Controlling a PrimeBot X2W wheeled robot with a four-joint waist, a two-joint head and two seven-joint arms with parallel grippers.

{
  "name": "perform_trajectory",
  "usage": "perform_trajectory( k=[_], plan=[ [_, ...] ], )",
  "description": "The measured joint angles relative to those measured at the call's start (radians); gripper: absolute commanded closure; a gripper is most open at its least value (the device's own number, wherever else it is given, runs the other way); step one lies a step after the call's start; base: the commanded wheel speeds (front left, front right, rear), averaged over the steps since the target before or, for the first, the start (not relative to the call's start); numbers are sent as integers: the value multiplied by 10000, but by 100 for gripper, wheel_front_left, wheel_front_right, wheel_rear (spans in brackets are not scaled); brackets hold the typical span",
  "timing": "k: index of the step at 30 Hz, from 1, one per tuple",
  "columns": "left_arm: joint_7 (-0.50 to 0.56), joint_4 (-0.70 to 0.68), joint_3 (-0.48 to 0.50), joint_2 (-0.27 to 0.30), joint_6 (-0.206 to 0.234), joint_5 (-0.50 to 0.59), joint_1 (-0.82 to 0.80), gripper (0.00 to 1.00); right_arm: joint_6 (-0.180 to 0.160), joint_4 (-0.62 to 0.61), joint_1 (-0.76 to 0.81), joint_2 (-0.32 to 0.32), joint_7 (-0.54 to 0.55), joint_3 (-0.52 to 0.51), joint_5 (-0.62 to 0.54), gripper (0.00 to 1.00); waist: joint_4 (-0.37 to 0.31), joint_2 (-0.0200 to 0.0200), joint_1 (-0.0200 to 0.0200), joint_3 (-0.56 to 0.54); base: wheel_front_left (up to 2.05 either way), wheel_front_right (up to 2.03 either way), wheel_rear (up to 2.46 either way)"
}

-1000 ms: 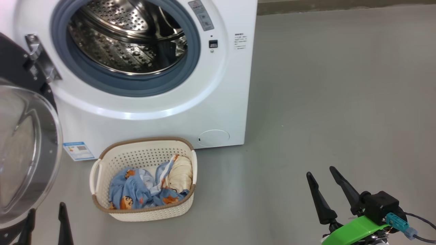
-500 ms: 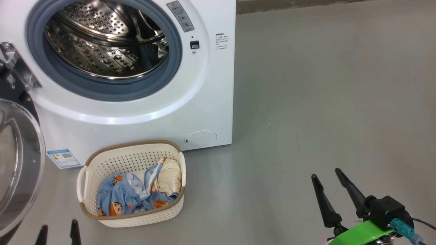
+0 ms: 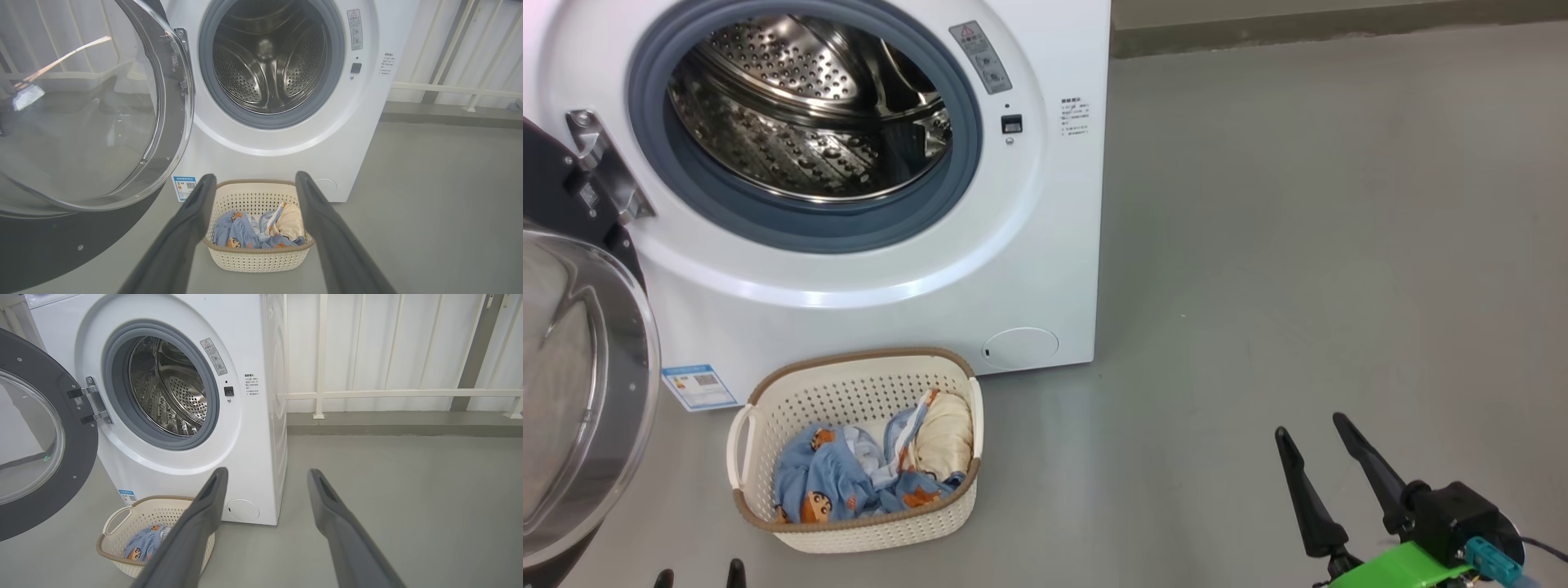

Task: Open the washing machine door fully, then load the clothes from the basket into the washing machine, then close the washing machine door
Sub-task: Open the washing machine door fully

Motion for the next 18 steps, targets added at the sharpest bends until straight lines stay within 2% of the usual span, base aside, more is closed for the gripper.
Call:
perform_trajectory(
  k=[18],
  plan=[
    [0,-230,324,10,132,-107,36,0,0,69,174,6,0,-136,-19,0,66,0,0,-72,0,0,0]
  ],
)
